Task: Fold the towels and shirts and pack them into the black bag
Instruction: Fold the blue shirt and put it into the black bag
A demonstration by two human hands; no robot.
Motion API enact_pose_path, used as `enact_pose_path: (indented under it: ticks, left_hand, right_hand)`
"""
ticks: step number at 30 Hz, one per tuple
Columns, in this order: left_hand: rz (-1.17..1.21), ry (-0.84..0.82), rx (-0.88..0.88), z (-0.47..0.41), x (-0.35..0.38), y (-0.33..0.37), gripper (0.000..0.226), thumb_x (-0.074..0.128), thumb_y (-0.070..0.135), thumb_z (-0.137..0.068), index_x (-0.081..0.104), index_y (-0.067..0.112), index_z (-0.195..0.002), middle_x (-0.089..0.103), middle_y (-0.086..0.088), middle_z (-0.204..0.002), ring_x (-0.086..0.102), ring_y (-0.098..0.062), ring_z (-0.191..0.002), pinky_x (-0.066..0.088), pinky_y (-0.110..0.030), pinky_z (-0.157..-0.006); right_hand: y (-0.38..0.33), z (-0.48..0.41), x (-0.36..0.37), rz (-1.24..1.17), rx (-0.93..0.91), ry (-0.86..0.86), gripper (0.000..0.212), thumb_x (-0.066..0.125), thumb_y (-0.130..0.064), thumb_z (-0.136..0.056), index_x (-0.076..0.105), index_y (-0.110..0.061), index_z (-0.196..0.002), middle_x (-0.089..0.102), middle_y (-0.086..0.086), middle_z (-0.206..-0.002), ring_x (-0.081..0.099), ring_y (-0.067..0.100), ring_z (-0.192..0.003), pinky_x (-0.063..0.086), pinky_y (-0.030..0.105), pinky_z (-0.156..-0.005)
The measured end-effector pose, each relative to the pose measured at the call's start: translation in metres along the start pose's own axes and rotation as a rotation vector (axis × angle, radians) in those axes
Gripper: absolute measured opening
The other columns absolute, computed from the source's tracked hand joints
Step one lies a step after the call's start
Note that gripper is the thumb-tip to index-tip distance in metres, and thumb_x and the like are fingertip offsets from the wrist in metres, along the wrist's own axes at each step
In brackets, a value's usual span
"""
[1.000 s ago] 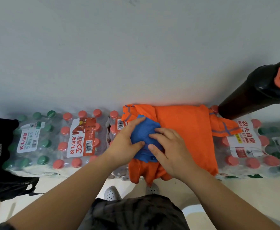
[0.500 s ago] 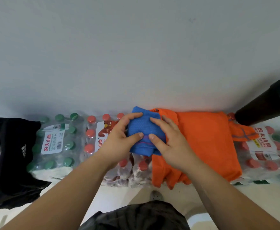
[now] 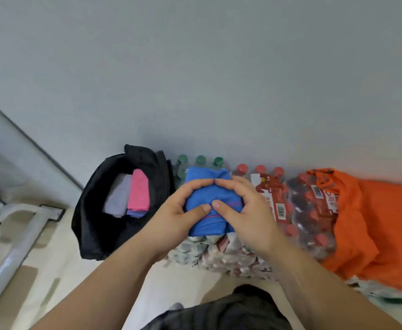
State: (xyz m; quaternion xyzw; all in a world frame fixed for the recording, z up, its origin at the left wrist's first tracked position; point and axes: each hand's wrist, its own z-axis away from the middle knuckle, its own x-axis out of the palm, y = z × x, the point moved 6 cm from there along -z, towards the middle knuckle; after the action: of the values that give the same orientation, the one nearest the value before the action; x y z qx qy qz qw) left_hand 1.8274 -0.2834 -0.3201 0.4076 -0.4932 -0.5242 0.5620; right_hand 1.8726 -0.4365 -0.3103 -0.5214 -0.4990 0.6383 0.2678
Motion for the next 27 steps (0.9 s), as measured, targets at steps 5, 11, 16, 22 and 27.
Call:
enact_pose_path:
  ticks: [5,11,16,22,27]
  left_hand:
    - [0.029,0.205,-0.042,0.036,-0.074,-0.006,0.038,0.066,0.003,-0.092,0.067,0.030,-0.119,0.067,0.005,-0.121,0.069,-0.017,-0.105,0.057,-0.028,-0.077]
    - [-0.018,0.484,-0.142,0.065,-0.157,-0.019,0.035,0.070,0.007,-0.090,0.069,0.036,-0.110,0.067,-0.001,-0.117,0.072,-0.021,-0.094,0.061,-0.040,-0.072]
    - [-0.218,0.555,-0.324,0.067,-0.226,-0.052,0.036,0.069,0.012,-0.091,0.066,0.043,-0.110,0.059,0.000,-0.119,0.070,-0.027,-0.090,0.060,-0.039,-0.061]
    - [-0.446,0.498,-0.448,0.034,-0.261,-0.089,0.035,0.074,0.017,-0.087,0.064,0.046,-0.104,0.062,0.004,-0.116,0.065,-0.014,-0.094,0.056,-0.028,-0.076]
    - [-0.203,0.223,-0.322,-0.035,-0.258,-0.084,0.042,0.073,0.006,-0.088,0.069,0.040,-0.113,0.068,0.001,-0.119,0.069,-0.019,-0.103,0.056,-0.032,-0.091]
  right_hand:
    - [-0.022,-0.022,0.077,0.058,-0.021,-0.217,0.037,0.073,-0.026,-0.090,0.065,-0.029,-0.126,0.049,-0.021,-0.129,0.047,-0.013,-0.119,0.034,0.005,-0.100]
    - [-0.027,-0.066,0.147,0.489,-0.224,-0.424,0.058,0.037,-0.066,-0.092,0.049,-0.039,-0.142,0.044,-0.020,-0.146,0.028,0.009,-0.140,0.024,0.037,-0.116]
    - [-0.018,-0.098,0.175,0.828,-0.317,-0.495,0.075,0.056,-0.065,-0.086,0.032,-0.038,-0.152,0.018,-0.013,-0.164,-0.010,0.022,-0.154,-0.005,0.057,-0.121]
    - [-0.007,-0.111,0.168,0.949,-0.287,-0.479,0.108,0.068,-0.069,-0.075,0.009,-0.034,-0.159,0.005,-0.010,-0.167,-0.024,0.023,-0.151,-0.013,0.060,-0.119]
    - [-0.004,-0.116,0.169,0.944,-0.216,-0.472,0.121,0.072,-0.072,-0.067,0.001,-0.038,-0.158,0.001,-0.016,-0.166,-0.030,0.016,-0.148,-0.016,0.055,-0.120]
